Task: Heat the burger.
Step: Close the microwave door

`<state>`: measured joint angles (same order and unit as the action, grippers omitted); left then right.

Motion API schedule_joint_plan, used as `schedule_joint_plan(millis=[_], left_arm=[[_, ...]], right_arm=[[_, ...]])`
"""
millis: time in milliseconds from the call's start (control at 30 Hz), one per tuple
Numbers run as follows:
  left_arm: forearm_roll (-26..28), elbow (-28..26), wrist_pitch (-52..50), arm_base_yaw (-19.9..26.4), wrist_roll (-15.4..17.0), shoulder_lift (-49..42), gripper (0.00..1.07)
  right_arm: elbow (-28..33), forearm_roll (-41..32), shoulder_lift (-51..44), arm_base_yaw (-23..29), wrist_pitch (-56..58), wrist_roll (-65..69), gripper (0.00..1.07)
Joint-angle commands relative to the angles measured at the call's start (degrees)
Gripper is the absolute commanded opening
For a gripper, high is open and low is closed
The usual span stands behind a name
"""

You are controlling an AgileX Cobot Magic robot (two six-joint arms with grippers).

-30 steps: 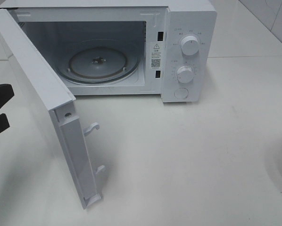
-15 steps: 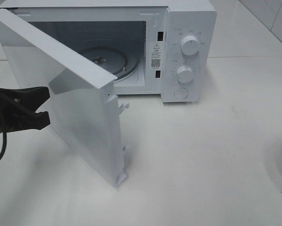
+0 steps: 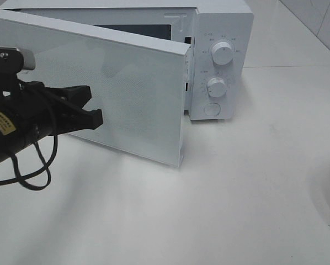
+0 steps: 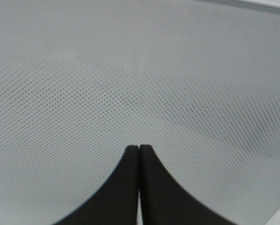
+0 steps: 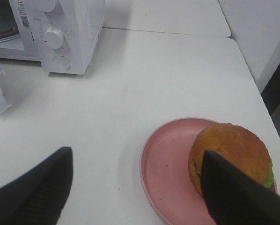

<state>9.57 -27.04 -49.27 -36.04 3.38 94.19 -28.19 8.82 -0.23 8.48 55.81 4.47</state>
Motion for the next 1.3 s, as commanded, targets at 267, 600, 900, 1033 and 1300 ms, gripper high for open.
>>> schedule_joint_plan(millis=[267,600,900,1033,1300], left_arm=[[12.32,-8.94,2.52,-4.35,-8.42,3.38,0.0],[20.28,-17.99,3.44,-7.22,-11.34,9.57,0.0],[22.35,-23.95,3.84,-7.56,-15.24,13.58,0.0],[25.21,-27.85,4.98,-7.56,-15.64,15.76,0.0],[27.27,-33.46,4.93,-7.56,-18.74,19.19,0.0]], right_arm=[[-0.06,-0.06,-1.43,-0.29,-0.86,-0.4,0.72],[-0.06,-0.06,-1.43,-0.29,-0.86,-0.4,0.72],[-0.06,-0.06,-1.43,-0.29,-0.86,-0.4,0.72],[-0.06,-0.06,-1.43,-0.29,-0.86,-0.4,0.72],[-0.06,-0.06,-1.43,-0.29,-0.86,-0.4,0.72]])
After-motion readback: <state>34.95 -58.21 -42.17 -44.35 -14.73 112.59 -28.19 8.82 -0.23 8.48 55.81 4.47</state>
